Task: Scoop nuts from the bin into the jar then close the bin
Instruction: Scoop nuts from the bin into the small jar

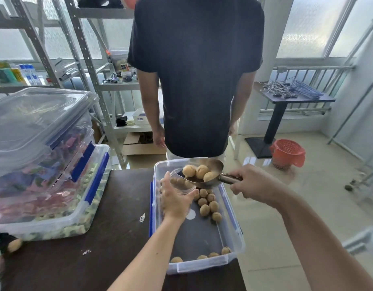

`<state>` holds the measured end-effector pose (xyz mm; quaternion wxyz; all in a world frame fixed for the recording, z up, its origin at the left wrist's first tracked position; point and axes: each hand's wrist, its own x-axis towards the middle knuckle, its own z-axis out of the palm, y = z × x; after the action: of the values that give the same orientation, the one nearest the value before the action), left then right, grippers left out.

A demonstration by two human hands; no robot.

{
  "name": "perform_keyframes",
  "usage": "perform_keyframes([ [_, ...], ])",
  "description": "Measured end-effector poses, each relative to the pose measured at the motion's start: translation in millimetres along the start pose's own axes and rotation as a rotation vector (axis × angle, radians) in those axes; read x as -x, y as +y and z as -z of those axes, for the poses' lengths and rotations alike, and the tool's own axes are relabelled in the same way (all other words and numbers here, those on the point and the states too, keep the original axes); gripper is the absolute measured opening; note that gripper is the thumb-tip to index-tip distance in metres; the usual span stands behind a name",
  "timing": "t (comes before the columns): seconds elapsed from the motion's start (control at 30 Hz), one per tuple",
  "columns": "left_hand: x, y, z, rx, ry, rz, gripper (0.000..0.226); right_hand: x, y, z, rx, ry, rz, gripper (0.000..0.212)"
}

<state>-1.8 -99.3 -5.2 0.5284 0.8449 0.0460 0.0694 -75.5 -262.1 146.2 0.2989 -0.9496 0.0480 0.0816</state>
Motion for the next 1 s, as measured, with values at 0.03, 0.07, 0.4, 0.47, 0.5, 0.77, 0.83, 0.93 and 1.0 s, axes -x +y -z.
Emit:
perform_keyframes([
  [0.03, 2, 2, 0, -0.005, 0.003, -0.01, 0.1, 2, -2, 2, 0.064, -0.015, -0.005, 0.015],
  [0.07, 3, 1, -2, -0.004, 0.005, -0.015, 0.097, 4, -4, 4, 0.125, -0.023, -0.014, 0.013],
  [0.4, 13, -8, -10, 0.102, -0.019, 0.005, 0.099, 16, -35, 27, 0.686, 0.037, -0.018, 0.01],
  [0.47, 13, -14, -10, 0.103, 0.003, 0.004, 0.1, 17, -36, 29, 0.658, 0.038, -0.046, 0.01],
  [0.5, 12, -16, -10, 0.105, 0.015, 0.006, 0.1, 18, -35, 29, 0.64, 0.033, -0.07, 0.012],
  [0.77, 0, -20, -10, 0.164, 0.1, 0.016, 0.102, 12, -20, -24, 0.595, -0.284, -0.215, 0.019],
  [0.83, -1, -21, -12, 0.165, 0.11, 0.0, 0.101, 5, -9, -54, 0.55, -0.329, -0.204, 0.026],
  [0.93, 0, -24, -13, 0.149, 0.103, -0.027, 0.102, -9, 12, -100, 0.557, -0.394, -0.209, 0.037],
  [1.0, 2, -27, -14, 0.13, 0.101, -0.041, 0.104, -18, 26, -123, 0.548, -0.385, -0.246, 0.038],
])
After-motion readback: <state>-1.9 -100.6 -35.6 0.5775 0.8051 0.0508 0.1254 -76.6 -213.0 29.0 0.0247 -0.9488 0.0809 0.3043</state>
